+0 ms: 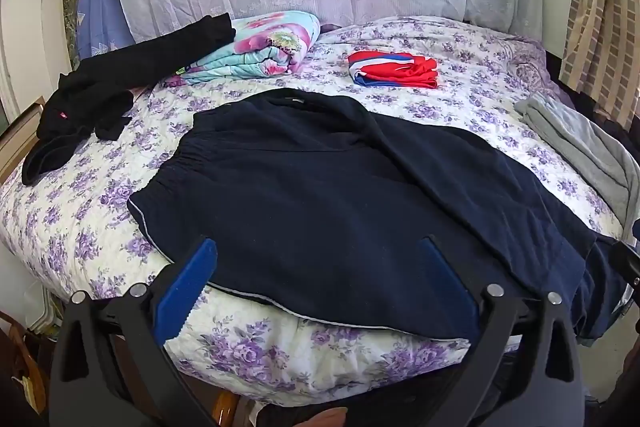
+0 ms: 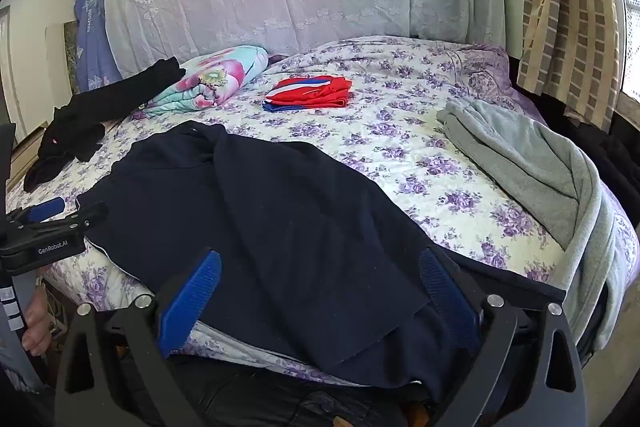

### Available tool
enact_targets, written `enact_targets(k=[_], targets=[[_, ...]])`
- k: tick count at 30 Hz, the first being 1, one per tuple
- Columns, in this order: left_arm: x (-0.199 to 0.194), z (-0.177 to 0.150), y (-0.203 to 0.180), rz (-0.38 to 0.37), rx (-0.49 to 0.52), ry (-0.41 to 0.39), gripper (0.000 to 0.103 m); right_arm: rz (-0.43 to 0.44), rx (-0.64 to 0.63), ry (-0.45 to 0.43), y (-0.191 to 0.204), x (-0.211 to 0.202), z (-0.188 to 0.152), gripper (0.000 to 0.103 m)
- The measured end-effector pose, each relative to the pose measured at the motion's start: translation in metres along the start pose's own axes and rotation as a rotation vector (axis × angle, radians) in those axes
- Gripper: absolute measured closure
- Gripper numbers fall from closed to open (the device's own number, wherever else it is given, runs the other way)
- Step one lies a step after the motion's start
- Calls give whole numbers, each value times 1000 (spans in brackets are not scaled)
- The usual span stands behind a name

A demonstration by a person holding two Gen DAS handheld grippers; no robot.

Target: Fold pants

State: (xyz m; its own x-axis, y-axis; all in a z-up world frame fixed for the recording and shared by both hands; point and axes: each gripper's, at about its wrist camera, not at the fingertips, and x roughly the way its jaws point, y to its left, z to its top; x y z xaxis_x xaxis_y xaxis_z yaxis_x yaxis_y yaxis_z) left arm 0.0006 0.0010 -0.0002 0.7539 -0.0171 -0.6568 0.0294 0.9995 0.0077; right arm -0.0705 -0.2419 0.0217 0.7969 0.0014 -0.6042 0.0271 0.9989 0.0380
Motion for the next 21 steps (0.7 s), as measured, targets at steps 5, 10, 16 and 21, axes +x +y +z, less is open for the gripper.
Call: enact_targets(k=[5, 10, 16, 21], targets=[[3, 1, 5, 8, 7, 0, 4, 3, 5, 8, 0, 0, 1, 3], [1, 0, -1, 15, 23, -8, 4, 3, 7, 9, -4, -1, -5, 3], [1, 1, -3, 18, 25, -12, 4, 5, 16, 17, -9, 3, -8, 3], [1, 2, -4, 19, 26, -13, 4, -8, 24, 13, -8, 0, -7, 3]])
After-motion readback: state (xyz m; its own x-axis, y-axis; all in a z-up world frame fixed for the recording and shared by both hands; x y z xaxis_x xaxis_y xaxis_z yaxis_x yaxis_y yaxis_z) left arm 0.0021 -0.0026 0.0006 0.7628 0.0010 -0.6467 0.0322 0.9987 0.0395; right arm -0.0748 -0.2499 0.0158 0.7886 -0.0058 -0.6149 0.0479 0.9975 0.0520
